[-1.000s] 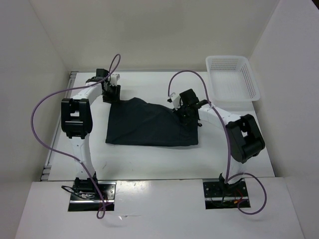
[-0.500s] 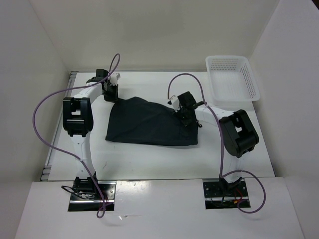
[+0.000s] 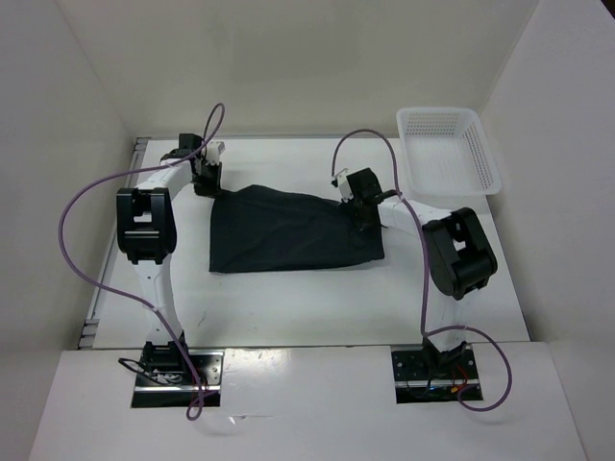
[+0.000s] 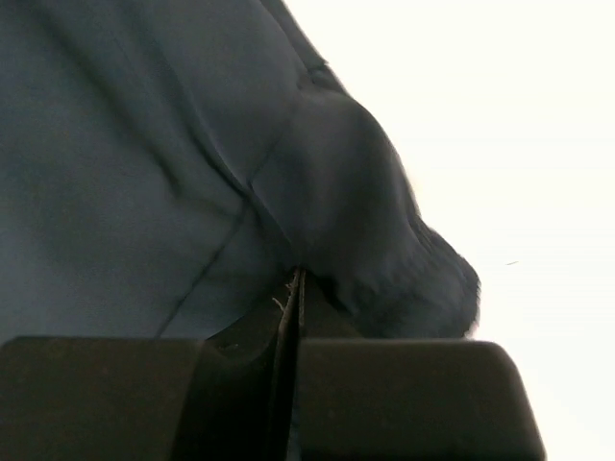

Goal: Fold and stack the shorts
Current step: Fold the shorts

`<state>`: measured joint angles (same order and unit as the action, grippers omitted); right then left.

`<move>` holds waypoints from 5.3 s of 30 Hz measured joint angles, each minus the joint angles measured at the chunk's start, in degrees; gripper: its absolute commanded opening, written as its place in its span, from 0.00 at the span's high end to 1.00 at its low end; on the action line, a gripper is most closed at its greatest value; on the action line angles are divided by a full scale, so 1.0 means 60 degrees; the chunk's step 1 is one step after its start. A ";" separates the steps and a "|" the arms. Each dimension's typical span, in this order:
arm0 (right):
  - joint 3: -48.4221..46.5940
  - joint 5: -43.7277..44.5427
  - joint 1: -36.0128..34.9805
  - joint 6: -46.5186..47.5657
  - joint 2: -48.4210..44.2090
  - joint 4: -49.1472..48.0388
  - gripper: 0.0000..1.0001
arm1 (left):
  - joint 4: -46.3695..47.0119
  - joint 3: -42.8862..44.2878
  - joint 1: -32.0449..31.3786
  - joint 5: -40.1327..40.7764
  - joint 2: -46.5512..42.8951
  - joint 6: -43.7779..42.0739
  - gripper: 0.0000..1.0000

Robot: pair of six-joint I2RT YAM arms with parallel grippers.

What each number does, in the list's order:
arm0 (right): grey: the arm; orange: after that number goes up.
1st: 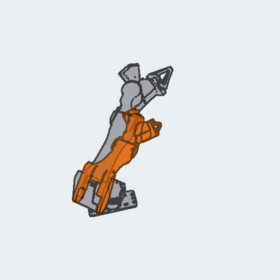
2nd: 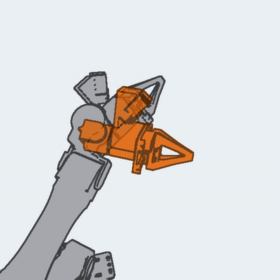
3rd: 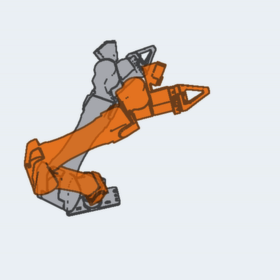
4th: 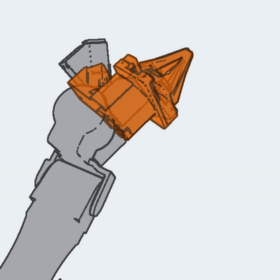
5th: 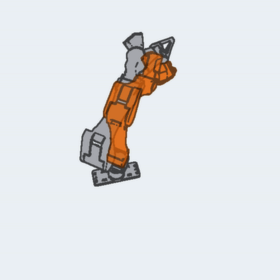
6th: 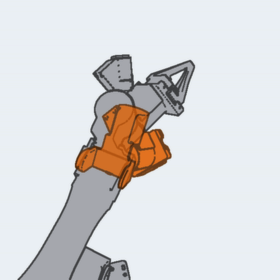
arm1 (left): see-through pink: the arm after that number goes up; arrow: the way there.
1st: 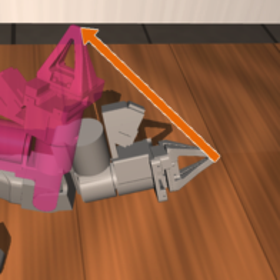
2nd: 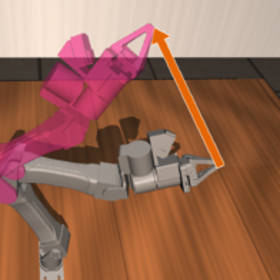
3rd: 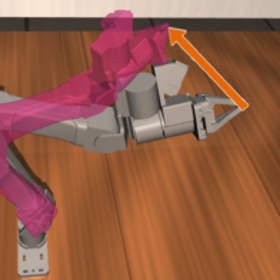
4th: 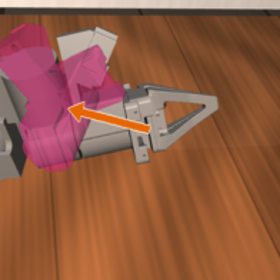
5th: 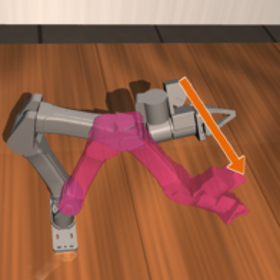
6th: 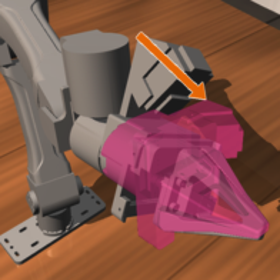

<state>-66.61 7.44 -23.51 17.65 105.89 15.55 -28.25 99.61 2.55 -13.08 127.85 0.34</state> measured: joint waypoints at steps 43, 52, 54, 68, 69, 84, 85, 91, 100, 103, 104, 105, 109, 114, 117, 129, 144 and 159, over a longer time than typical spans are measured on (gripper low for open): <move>0.1333 -0.4368 0.2543 0.0040 -0.1311 0.2262 0.31 | -0.0080 -0.0397 -0.0568 0.1759 -0.0484 -0.0018 0.80; 0.1279 -0.4473 0.2288 -0.0087 -0.0958 0.2124 0.68 | -0.0076 -0.0401 -0.0568 0.1931 -0.0484 -0.0018 0.79; 0.1246 -0.4575 0.2288 -0.0211 -0.0900 0.2142 0.79 | -0.0076 -0.0401 -0.0568 0.1934 -0.0484 -0.0018 0.79; 0.0619 -0.4288 0.2251 -0.0157 -0.0852 0.2769 1.00 | -0.0084 -0.0401 -0.0565 0.1880 -0.0430 -0.0018 0.75; 0.0510 -0.4189 0.2251 -0.0102 -0.0852 0.2841 1.00 | -0.0080 -0.0401 -0.0557 0.1876 -0.0430 -0.0018 0.75; 0.0095 -0.2892 0.2226 0.0306 -0.1883 0.4033 1.00 | -0.0160 -0.0900 -0.0353 0.0794 -0.0980 -0.0018 0.41; -0.0022 -0.2765 0.2226 0.0353 -0.1883 0.4116 1.00 | -0.0186 -0.1027 -0.0368 0.0699 -0.1126 -0.0018 0.41; -0.0998 -0.1687 0.2226 0.0780 -0.1883 0.4666 1.00 | -0.0233 -0.1730 -0.0732 0.0248 -0.1304 -0.0015 0.39; -0.2014 0.0182 0.1104 0.1424 -0.1854 0.5421 1.00 | 0.0015 -0.1053 -0.1953 -0.0095 -0.0623 -0.0025 0.73; -0.2867 0.0484 0.0091 0.1552 -0.1610 0.5774 1.00 | -0.0007 -0.0576 -0.2095 -0.0204 -0.0270 0.0000 0.87; -0.3242 0.0568 -0.0222 0.1577 -0.1464 0.5839 1.00 | -0.0011 -0.0484 -0.2116 -0.0229 -0.0211 0.0007 0.88; -0.3577 0.0678 -0.0528 0.1585 -0.1330 0.5858 1.00 | -0.0025 -0.0404 -0.2146 -0.0273 -0.0153 0.0004 0.89; -0.4801 0.1264 -0.1810 0.1781 -0.0554 0.5898 1.00 | -0.0058 -0.0240 -0.2164 -0.0288 -0.0047 0.0004 0.90; -0.6207 0.1341 -0.3457 0.1938 0.1009 0.6171 1.00 | -0.0058 -0.0226 -0.2138 -0.0280 -0.0036 0.0007 0.90; -0.6896 0.1304 -0.4284 0.2065 0.2014 0.6317 1.00 | -0.0058 -0.0222 -0.2087 -0.0284 -0.0033 0.0015 0.90; -0.8630 0.1239 -0.5373 0.2011 0.3413 0.7049 0.65 | 0.0018 -0.0222 -0.1723 -0.0117 -0.0033 0.0022 0.78; -0.9530 0.0597 -0.5854 0.1024 0.3534 0.6761 0.45 | -0.0193 0.0026 -0.0769 0.0488 -0.0036 -0.0011 0.45; -0.2750 -0.0244 -0.5308 0.1362 -0.2794 0.3799 0.13 | -0.0947 -0.0364 -0.0841 0.0291 -0.2790 -0.0029 0.24</move>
<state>-83.11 5.98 -55.35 25.82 89.12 38.35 -33.93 97.43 -2.50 -11.33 111.11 0.16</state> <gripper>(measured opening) 0.836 0.753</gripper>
